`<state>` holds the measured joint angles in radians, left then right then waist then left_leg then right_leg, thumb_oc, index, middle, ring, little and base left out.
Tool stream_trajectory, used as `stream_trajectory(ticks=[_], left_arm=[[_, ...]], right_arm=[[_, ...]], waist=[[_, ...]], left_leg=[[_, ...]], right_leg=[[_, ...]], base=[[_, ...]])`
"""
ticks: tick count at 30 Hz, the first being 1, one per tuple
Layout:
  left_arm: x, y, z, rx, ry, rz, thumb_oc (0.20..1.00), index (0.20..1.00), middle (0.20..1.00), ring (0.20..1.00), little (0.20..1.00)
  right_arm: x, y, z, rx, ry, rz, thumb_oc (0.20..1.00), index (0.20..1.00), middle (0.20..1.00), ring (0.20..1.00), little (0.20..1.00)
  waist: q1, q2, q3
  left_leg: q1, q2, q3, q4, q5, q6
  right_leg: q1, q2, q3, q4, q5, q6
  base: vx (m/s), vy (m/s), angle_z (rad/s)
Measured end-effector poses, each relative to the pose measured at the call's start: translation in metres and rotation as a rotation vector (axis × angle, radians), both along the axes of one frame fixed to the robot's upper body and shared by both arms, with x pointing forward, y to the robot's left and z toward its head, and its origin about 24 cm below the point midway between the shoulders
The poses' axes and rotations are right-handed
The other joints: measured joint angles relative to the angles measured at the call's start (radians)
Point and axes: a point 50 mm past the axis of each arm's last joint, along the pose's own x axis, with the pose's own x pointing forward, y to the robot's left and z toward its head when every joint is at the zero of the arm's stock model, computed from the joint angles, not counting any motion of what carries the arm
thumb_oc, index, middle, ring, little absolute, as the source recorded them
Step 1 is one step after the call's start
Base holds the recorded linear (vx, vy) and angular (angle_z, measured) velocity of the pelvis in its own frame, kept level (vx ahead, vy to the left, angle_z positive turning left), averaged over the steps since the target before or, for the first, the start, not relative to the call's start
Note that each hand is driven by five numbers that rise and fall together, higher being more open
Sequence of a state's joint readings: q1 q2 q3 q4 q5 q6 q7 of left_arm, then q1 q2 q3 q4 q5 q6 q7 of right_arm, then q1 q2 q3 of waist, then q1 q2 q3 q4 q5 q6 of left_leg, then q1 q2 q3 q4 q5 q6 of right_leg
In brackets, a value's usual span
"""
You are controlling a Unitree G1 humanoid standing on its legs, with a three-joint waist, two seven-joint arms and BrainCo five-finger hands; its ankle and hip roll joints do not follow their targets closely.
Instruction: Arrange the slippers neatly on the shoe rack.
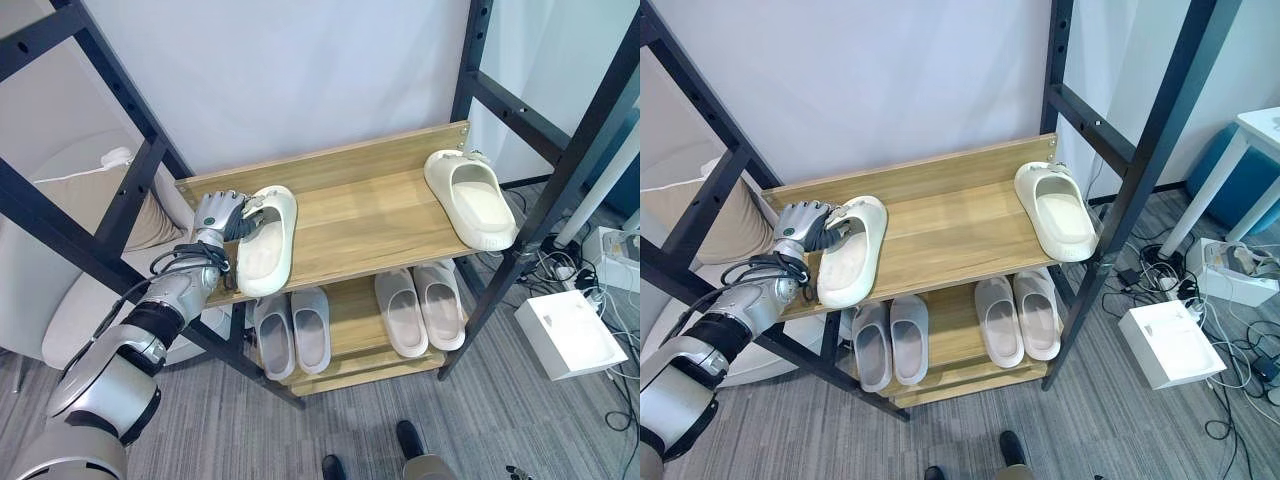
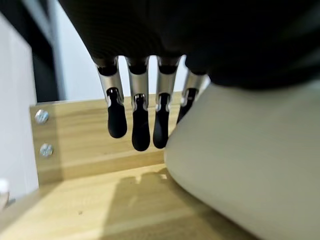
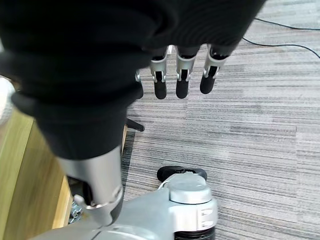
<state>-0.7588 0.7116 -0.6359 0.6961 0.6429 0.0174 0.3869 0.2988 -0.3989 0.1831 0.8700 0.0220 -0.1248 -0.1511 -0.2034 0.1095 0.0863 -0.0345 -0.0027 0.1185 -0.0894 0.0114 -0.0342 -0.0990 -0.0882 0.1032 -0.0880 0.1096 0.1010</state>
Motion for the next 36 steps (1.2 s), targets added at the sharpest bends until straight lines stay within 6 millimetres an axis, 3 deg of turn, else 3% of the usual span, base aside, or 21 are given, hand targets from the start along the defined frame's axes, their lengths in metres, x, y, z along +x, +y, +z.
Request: stream_trajectory(ticks=[7, 13, 20, 24, 26, 27, 30, 36], left_arm=[[-0.022, -0.046, 0.008, -0.021, -0.079, -0.25, 0.2, 0.2, 0.2, 0.2, 0.2], [-0.04, -0.045, 0.018, -0.075, -0.153, -0.281, 0.2, 0.2, 0.2, 0.2, 0.2], [-0.039, -0.041, 0.034, -0.092, -0.211, -0.267, 0.2, 0.2, 0.2, 0.2, 0.2], [-0.035, -0.053, 0.046, -0.082, -0.24, -0.314, 0.2, 0.2, 0.2, 0.2, 0.2], [-0.03, -0.068, 0.048, -0.078, -0.232, -0.355, 0.2, 0.2, 0.2, 0.2, 0.2], [-0.026, -0.087, 0.05, -0.073, -0.223, -0.412, 0.2, 0.2, 0.2, 0.2, 0.2], [-0.021, -0.118, 0.05, -0.065, -0.196, -0.5, 0.2, 0.2, 0.2, 0.2, 0.2], [-0.01, -0.138, 0.041, -0.069, -0.136, -0.514, 0.2, 0.2, 0.2, 0.2, 0.2]], right_arm=[[0.008, 0.001, 0.002, 0.004, -0.031, 0.005, 1.0, 1.0, 1.0, 1.0, 1.0], [0.011, 0.002, 0.003, 0.011, -0.046, 0.008, 1.0, 1.0, 1.0, 1.0, 1.0], [0.016, 0.006, 0.003, 0.037, -0.059, -0.003, 1.0, 1.0, 1.0, 1.0, 1.0], [0.024, 0.005, 0.004, 0.037, -0.067, 0.003, 1.0, 1.0, 1.0, 1.0, 1.0], [0.026, 0.004, 0.004, 0.035, -0.075, -0.003, 1.0, 1.0, 1.0, 1.0, 1.0], [0.029, 0.004, 0.005, 0.04, -0.084, -0.007, 1.0, 1.0, 1.0, 1.0, 1.0], [0.039, 0.005, 0.007, 0.034, -0.11, -0.005, 1.0, 1.0, 1.0, 1.0, 1.0], [0.036, 0.003, 0.007, 0.026, -0.112, -0.031, 1.0, 1.0, 1.0, 1.0, 1.0]], waist=[[0.008, 0.003, 0.001], [0.01, -0.002, 0.025], [0.017, -0.012, 0.032], [0.015, -0.016, 0.037], [0.014, -0.017, 0.037], [0.017, -0.018, 0.038], [-0.002, -0.01, 0.035], [-0.038, 0.014, 0.025]], left_leg=[[0.008, 0.025, -0.025, 0.0, 0.018, 0.001], [0.038, 0.031, -0.025, 0.002, 0.034, 0.013], [0.053, 0.033, -0.028, 0.007, 0.034, 0.013], [0.05, 0.033, -0.028, 0.001, 0.028, 0.005], [0.05, 0.032, -0.03, 0.001, 0.021, -0.002], [0.049, 0.032, -0.03, 0.001, 0.022, -0.003], [0.05, 0.031, -0.027, 0.0, 0.02, 0.0], [0.058, 0.036, -0.014, 0.001, 0.025, 0.006]], right_leg=[[0.012, 0.029, -0.022, 0.0, 0.013, -0.022], [0.044, 0.033, -0.035, -0.001, 0.015, -0.025], [0.062, 0.033, -0.045, -0.001, 0.007, -0.021], [0.058, 0.033, -0.042, 0.0, 0.002, -0.014], [0.058, 0.033, -0.042, 0.0, 0.001, -0.019], [0.057, 0.033, -0.042, 0.0, 0.0, -0.021], [0.055, 0.033, -0.035, 0.0, -0.002, -0.026], [0.055, 0.039, -0.02, 0.0, 0.007, -0.015]], base=[[-0.01, -0.001, 0.01], [-0.01, 0.002, 0.02], [-0.01, 0.0, 0.03], [-0.02, -0.005, -0.01], [0.0, 0.0, 0.0], [0.01, -0.002, 0.06], [0.02, 0.003, -0.05], [0.01, -0.006, -0.1]])
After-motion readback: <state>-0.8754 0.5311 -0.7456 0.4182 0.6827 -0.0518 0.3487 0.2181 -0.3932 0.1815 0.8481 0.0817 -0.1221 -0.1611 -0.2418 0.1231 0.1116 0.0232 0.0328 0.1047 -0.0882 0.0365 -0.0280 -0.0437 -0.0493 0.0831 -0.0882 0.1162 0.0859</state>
